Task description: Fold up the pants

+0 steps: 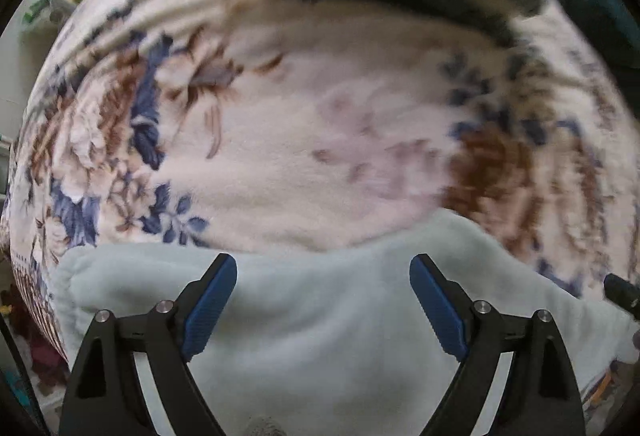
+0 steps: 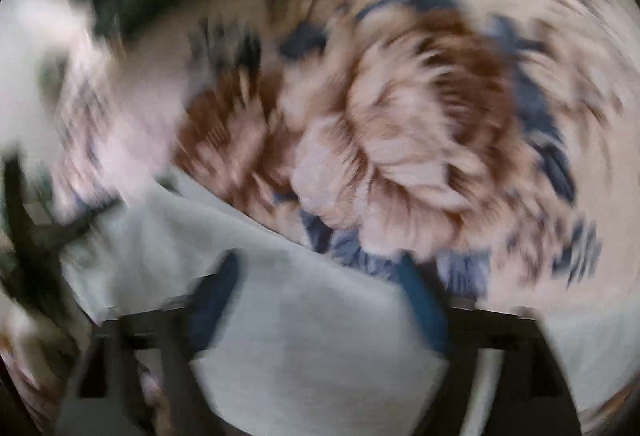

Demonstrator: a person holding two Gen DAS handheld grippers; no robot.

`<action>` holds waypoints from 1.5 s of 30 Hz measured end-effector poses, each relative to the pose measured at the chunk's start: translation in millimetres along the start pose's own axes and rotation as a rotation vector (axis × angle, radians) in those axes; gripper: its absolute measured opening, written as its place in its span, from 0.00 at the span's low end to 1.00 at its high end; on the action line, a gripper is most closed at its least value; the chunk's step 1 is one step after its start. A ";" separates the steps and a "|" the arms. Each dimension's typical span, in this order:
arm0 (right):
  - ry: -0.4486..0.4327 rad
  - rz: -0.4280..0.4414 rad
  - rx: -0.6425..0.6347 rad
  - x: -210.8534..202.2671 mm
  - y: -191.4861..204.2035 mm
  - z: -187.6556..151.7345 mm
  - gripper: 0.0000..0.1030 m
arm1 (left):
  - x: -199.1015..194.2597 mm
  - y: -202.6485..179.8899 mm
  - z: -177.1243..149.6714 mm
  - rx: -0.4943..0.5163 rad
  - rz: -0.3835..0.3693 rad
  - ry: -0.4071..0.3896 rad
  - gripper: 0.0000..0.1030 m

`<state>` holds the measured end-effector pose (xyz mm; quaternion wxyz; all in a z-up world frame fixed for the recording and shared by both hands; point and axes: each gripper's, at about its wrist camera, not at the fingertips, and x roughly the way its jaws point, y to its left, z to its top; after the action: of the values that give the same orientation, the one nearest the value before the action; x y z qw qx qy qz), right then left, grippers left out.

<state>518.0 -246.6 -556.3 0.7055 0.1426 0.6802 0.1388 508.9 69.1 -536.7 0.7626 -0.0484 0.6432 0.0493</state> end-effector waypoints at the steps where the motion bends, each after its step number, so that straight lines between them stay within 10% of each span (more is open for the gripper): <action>1: -0.064 0.027 0.065 -19.5 -13.5 -14.2 0.90 | -11.2 -8.5 -7.4 0.025 -0.010 -0.019 0.89; 6: -0.324 0.033 0.433 -86.7 -65.3 -126.0 0.91 | -34.5 -72.6 -63.7 0.175 -0.080 0.027 1.00; 14: -0.509 -0.038 1.031 -156.8 -284.6 -278.7 0.89 | -37.2 -175.7 -139.5 0.311 -0.108 0.058 1.00; 20: -0.500 0.121 1.115 -105.9 -392.5 -287.5 0.55 | -22.3 -226.7 -173.0 0.290 -0.057 0.068 1.00; 22: -0.469 0.161 1.106 -76.2 -402.8 -278.2 0.17 | -16.0 -238.9 -179.4 0.290 -0.029 0.072 1.00; 24: -0.472 0.157 1.092 -57.4 -400.9 -272.9 0.09 | -13.0 -248.4 -184.5 0.292 -0.009 0.081 1.00; 30: -0.548 0.160 1.029 -99.8 -380.9 -291.4 0.08 | -26.0 -271.0 -192.5 0.336 0.020 0.050 1.00; 39: -0.426 0.262 1.086 -71.6 -404.7 -318.1 0.09 | -22.5 -284.2 -205.7 0.341 0.038 0.059 1.00; 45: -0.517 0.165 1.049 -98.1 -414.2 -326.9 0.51 | -13.5 -292.5 -219.6 0.375 0.020 0.078 1.00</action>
<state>188.5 -662.1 -638.7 0.6704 0.5543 0.4506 -0.2009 332.5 -250.9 -557.2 0.7321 0.0993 0.6707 -0.0659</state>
